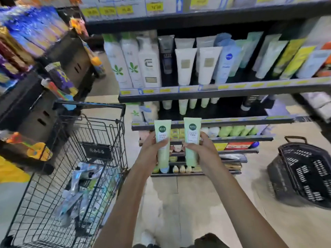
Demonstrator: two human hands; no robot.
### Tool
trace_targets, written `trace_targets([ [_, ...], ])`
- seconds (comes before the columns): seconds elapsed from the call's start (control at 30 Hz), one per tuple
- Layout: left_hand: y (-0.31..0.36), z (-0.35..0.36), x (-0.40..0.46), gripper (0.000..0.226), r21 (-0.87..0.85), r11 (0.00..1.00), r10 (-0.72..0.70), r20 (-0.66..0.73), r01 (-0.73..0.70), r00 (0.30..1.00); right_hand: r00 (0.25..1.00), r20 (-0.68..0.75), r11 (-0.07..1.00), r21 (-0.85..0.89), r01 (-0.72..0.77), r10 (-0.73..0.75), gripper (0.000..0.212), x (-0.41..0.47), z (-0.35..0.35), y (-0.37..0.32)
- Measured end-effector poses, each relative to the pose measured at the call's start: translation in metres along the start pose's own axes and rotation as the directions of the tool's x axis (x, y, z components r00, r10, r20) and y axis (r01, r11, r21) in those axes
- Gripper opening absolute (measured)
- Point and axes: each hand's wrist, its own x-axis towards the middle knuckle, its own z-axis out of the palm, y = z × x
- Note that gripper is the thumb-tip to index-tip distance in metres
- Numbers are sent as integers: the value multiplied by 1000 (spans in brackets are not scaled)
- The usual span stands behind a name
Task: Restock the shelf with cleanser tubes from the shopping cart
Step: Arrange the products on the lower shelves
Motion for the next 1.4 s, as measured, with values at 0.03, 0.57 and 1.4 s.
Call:
trace_targets([
  [0.03,-4,18,1,36,15,1000,-6,8,6,1000,1000,-9,1000,-1,2,-2,49,0,-17,-2],
  [0.57,-59,141,61,56,107,993,-22,-154,39,988,996,-72,997,-41,-63,60,45,38,-138,-26],
  [1.4,-74,155,246,33,390,886,371,-276,-249,887,997,-25,997,8,-73,73,50,215,-155,-23],
])
